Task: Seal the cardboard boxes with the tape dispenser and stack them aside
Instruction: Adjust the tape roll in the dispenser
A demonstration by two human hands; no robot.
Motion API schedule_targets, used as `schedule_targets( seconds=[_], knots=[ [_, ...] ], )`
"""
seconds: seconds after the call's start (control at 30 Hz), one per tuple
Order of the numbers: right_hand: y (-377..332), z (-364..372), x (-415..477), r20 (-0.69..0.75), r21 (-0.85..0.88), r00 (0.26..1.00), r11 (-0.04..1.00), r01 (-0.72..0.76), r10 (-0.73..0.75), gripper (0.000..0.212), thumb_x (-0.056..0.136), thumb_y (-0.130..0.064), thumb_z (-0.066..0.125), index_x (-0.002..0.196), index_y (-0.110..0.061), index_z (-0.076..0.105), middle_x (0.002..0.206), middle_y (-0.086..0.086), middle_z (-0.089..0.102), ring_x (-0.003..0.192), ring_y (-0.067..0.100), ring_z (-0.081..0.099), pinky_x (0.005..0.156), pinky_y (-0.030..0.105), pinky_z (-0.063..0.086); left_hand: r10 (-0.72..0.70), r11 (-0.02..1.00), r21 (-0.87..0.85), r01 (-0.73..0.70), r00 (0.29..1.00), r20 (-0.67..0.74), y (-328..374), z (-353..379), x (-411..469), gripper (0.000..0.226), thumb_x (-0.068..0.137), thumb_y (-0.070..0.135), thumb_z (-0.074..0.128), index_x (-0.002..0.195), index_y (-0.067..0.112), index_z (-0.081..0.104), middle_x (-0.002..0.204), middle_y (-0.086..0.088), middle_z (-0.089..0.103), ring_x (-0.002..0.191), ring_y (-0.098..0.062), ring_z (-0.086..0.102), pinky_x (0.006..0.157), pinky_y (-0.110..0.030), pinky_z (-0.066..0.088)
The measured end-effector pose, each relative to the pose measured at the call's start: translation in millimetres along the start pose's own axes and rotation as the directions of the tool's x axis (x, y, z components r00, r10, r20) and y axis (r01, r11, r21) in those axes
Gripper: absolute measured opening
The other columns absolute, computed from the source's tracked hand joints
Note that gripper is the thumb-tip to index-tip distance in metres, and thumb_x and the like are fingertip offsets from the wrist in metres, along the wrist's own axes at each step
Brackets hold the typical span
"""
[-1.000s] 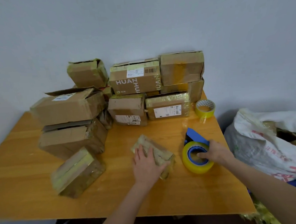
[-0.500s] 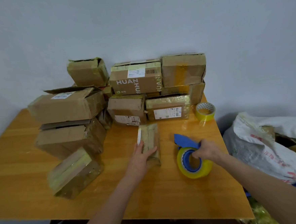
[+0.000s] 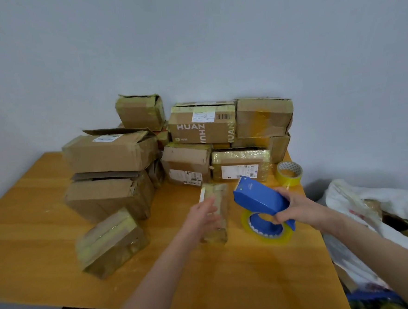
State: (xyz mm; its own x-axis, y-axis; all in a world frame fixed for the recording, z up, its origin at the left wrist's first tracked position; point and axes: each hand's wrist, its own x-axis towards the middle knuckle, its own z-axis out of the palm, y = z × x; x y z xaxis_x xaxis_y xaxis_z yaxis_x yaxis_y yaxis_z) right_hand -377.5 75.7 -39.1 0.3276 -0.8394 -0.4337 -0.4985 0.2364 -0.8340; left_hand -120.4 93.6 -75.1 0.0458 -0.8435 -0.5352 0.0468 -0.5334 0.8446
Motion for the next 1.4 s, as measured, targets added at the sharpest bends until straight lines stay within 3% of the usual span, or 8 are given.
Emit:
schedule_targets(
  seconds=[0.07, 0.17, 0.4, 0.6, 0.8, 0.9, 1.03, 1.4],
  knots=[
    [-8, 1, -7, 0.030, -0.029, 0.998, 0.998, 0.054, -0.053, 0.072, 0.045, -0.029, 0.077, 0.114, -0.025, 0.058, 0.106, 0.003, 0.063, 0.094, 0.016, 0.065, 0.076, 0.026, 0.053, -0.057, 0.991, -0.118, 0.066, 0.995, 0.078, 9, 4, -5, 0.052, 0.091, 0.054, 0.050, 0.121, 0.012, 0.059, 0.109, -0.002, 0.067, 0.098, -0.020, 0.065, 0.080, -0.036, 0.056],
    [-12, 7, -14, 0.061, -0.058, 0.993, 0.993, 0.102, -0.098, 0.072, 0.047, -0.027, 0.077, 0.116, -0.024, 0.058, 0.110, 0.004, 0.061, 0.099, 0.018, 0.063, 0.083, 0.032, 0.054, -0.044, 0.997, -0.054, 0.052, 0.987, 0.152, 17, 7, -13, 0.053, 0.084, 0.063, 0.050, 0.107, 0.017, 0.067, 0.099, 0.000, 0.072, 0.097, -0.021, 0.065, 0.069, -0.028, 0.052],
    [-15, 13, -15, 0.114, -0.078, 0.989, 0.992, 0.102, -0.093, 0.063, 0.054, -0.021, 0.077, 0.113, -0.027, 0.058, 0.107, 0.002, 0.061, 0.096, 0.017, 0.063, 0.076, 0.025, 0.052, -0.006, 0.999, -0.046, 0.011, 0.994, 0.106, 17, -4, -19, 0.015, 0.093, 0.022, 0.062, 0.100, 0.010, 0.068, 0.079, 0.001, 0.071, 0.073, -0.012, 0.062, 0.061, -0.022, 0.052],
    [-13, 20, -11, 0.127, -0.086, 0.988, 0.991, 0.100, -0.089, 0.063, 0.052, -0.022, 0.077, 0.112, -0.027, 0.058, 0.106, 0.003, 0.061, 0.096, 0.018, 0.062, 0.078, 0.027, 0.052, 0.011, 1.000, -0.012, -0.009, 0.988, 0.151, 16, -5, -29, 0.019, 0.097, 0.033, 0.053, 0.097, 0.021, 0.067, 0.081, 0.006, 0.072, 0.077, -0.012, 0.062, 0.060, -0.021, 0.052],
    [-2, 22, -11, 0.157, 0.088, 0.983, 0.993, 0.084, -0.097, 0.073, 0.046, -0.024, 0.077, 0.117, -0.016, 0.061, 0.109, 0.010, 0.066, 0.102, 0.027, 0.063, 0.087, 0.038, 0.052, 0.089, 0.995, -0.053, -0.081, 0.982, 0.168, 15, 3, -31, 0.009, 0.093, 0.018, 0.061, 0.091, 0.012, 0.068, 0.069, 0.004, 0.070, 0.064, -0.009, 0.060, 0.059, -0.020, 0.052],
    [3, 19, -9, 0.195, 0.232, 0.977, 0.972, 0.037, -0.084, 0.074, 0.049, -0.017, 0.077, 0.121, -0.016, 0.062, 0.107, 0.013, 0.067, 0.098, 0.027, 0.064, 0.084, 0.037, 0.053, 0.104, 0.992, -0.092, -0.088, 0.976, 0.192, 15, 3, -29, 0.009, 0.093, 0.013, 0.060, 0.092, 0.010, 0.068, 0.072, 0.002, 0.069, 0.065, -0.010, 0.060, 0.059, -0.021, 0.051],
    [10, 9, -5, 0.242, 0.407, 0.968, 0.913, -0.034, -0.072, 0.079, 0.051, -0.014, 0.078, 0.128, -0.016, 0.060, 0.105, 0.013, 0.064, 0.093, 0.031, 0.060, 0.090, 0.050, 0.049, 0.130, 0.987, -0.114, -0.112, 0.978, 0.161, 17, 1, -27, 0.012, 0.094, 0.013, 0.059, 0.097, 0.015, 0.070, 0.077, 0.006, 0.071, 0.067, -0.009, 0.061, 0.061, -0.020, 0.052],
    [-6, -4, -5, 0.293, 0.580, 0.955, 0.801, -0.148, -0.036, 0.047, 0.049, -0.017, 0.080, 0.096, -0.011, 0.077, 0.080, 0.011, 0.068, 0.064, 0.021, 0.065, 0.061, 0.032, 0.057, 0.336, 0.936, 0.024, -0.350, 0.914, 0.225, 31, 11, -28, 0.018, 0.090, 0.022, 0.066, 0.107, 0.026, 0.070, 0.079, 0.016, 0.068, 0.074, -0.003, 0.062, 0.069, -0.019, 0.053]
  ],
)
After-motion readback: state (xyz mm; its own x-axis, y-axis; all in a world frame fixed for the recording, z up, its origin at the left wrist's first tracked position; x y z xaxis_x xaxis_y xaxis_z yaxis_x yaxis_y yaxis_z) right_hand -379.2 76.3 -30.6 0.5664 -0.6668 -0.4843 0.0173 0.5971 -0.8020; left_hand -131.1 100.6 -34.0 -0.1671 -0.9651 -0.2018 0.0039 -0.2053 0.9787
